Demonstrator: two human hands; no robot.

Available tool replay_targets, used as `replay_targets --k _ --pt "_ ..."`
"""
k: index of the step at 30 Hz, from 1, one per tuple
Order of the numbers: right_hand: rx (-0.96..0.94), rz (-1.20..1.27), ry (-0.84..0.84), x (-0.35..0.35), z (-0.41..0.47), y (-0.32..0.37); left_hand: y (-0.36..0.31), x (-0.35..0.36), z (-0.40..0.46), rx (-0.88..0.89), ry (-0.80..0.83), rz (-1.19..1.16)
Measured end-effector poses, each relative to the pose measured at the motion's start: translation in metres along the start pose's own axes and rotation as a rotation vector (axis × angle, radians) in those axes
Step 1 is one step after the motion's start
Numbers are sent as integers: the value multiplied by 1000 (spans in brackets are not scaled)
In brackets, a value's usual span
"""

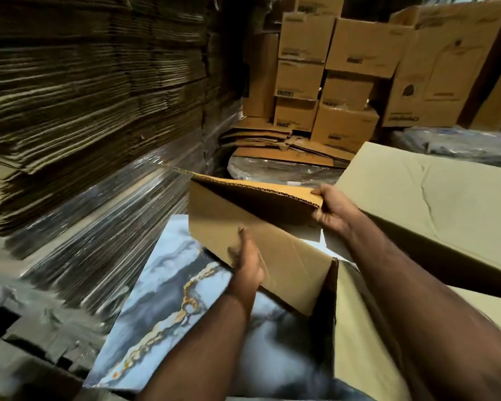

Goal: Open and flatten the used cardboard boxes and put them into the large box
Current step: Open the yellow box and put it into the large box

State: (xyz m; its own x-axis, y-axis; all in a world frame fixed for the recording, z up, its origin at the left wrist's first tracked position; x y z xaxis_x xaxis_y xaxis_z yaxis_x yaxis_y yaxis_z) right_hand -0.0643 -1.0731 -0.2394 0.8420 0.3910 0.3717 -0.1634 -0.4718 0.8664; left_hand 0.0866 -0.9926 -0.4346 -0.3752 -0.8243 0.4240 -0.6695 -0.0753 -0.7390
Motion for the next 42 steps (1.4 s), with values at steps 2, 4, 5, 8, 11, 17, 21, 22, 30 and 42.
replay_targets --k 2,4,5,8,11,17,21,22,30,42 --pt "4 6 -38 -6 -7 -4 42 -28 44 -118 120 -11" --pt "4 -2 -58 -14 -15 -10 39 -43 -3 -209 200 6" --pt "6 2 -73 -19 -16 -14 30 -51 -21 -186 172 65" --pt "18 -8 -133 -34 -15 -27 29 -80 -30 -105 74 118" --pt "34 -216 -190 -45 -5 -47 34 -100 -26 -82 -95 250" --pt "30 -583 -138 -20 8 -78 50 -93 8 -161 -19 153" --pt "6 -765 -236 -12 12 -79 19 -87 -32 -240 103 53" --pt "21 -909 -293 -16 13 -80 13 -88 -38 -272 139 60" --pt "222 -1409 -209 -51 7 -179 18 -114 -61 -315 273 122" --pt "-63 -1563 -43 1 -11 -226 26 -180 -57 -354 -27 -11"
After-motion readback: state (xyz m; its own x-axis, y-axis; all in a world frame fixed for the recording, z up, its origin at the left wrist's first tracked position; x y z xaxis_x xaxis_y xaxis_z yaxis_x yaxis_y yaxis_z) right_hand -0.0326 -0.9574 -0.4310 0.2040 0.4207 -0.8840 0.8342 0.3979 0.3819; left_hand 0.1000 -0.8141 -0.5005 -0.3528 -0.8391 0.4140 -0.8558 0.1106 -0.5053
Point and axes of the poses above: each hand's wrist, its own z-axis towards the middle knuckle, its own x-axis out of the palm, y = z × x, the point moved 5 cm from there along z, towards the middle knuckle, and after that the axes turned 4 degrees about -z, right-handed, at the moved point
